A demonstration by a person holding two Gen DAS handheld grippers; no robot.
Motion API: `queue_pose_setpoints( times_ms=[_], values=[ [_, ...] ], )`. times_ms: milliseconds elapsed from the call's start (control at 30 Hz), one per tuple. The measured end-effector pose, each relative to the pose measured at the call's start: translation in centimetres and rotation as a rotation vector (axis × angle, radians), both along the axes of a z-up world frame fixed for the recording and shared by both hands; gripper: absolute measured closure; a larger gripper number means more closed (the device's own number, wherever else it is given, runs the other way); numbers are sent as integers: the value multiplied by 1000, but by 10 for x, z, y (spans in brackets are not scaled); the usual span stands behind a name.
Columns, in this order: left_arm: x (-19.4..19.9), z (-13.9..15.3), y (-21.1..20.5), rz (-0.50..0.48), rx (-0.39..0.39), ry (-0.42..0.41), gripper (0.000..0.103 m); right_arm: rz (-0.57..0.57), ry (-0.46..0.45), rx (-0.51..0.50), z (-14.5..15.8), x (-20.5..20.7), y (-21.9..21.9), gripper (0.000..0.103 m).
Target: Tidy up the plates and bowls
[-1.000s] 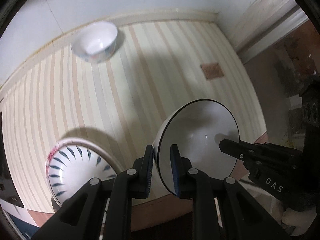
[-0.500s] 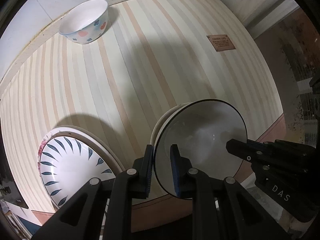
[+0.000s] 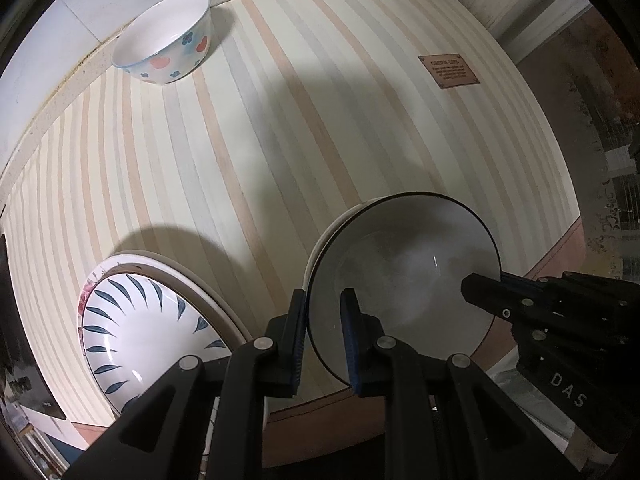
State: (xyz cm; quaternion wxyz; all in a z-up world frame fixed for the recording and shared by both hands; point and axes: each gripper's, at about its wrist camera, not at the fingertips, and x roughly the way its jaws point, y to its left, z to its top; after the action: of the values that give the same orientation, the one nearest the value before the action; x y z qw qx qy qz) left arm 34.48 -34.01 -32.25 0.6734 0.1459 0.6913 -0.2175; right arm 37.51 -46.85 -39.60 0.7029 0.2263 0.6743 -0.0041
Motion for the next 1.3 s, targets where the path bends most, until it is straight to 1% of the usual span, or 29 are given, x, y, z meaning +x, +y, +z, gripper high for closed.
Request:
queue_pose_setpoints(
  times_ms=[133, 300, 400, 500, 567, 633, 667, 700, 733, 800, 867, 900, 933, 967, 1000, 1100, 1167, 1200, 1233, 1300],
  values=[
    [1, -4, 2, 11, 4, 5, 88, 8, 6, -10, 0, 2, 2, 90],
    [3, -2, 7, 27, -16, 22, 88, 18, 23, -4, -1, 6, 3, 89],
    [5, 9, 13, 40, -44, 25, 88, 27, 31, 12, 1, 6, -1, 89],
    [14, 36, 24, 65, -95, -4, 87, 21, 21, 32, 15, 8, -8, 89],
    [31, 56, 35, 106, -129, -35, 87, 17, -8, 39, 33, 16, -14, 89],
    [56, 67, 46, 163, -156, -58, 80, 15, -38, 48, 47, 28, -19, 88],
    [76, 70, 55, 207, -164, -73, 78, 17, -55, 56, 55, 38, -21, 88],
    [94, 70, 62, 244, -166, -90, 78, 21, -78, 65, 62, 53, -22, 82],
    [110, 67, 68, 280, -156, -103, 78, 25, -97, 70, 67, 66, -23, 71],
    [149, 57, 83, 356, -143, -110, 78, 38, -144, 77, 71, 103, -21, 63],
    [180, 44, 95, 415, -137, -107, 78, 49, -171, 77, 68, 140, -17, 63],
    [195, 38, 100, 441, -134, -103, 78, 58, -184, 80, 62, 167, -12, 63],
    [210, 29, 104, 465, -131, -95, 78, 62, -188, 81, 57, 180, -8, 63],
    [224, 20, 107, 484, -131, -82, 78, 72, -195, 78, 49, 207, -2, 63],
    [235, 12, 109, 498, -134, -67, 78, 77, -196, 73, 42, 223, 3, 63],
    [265, -17, 111, 531, -133, -15, 78, 99, -173, 68, 17, 277, 19, 63],
    [272, -32, 110, 535, -142, 14, 80, 103, -151, 71, 0, 301, 27, 63],
    [271, -38, 111, 538, -141, 18, 89, 108, -138, 72, -9, 312, 31, 64],
    [272, -46, 109, 536, -148, 29, 92, 108, -131, 71, -15, 316, 32, 73],
    [270, -50, 106, 530, -138, 18, 93, 133, -106, 66, -31, 324, 40, 92]
  ],
)
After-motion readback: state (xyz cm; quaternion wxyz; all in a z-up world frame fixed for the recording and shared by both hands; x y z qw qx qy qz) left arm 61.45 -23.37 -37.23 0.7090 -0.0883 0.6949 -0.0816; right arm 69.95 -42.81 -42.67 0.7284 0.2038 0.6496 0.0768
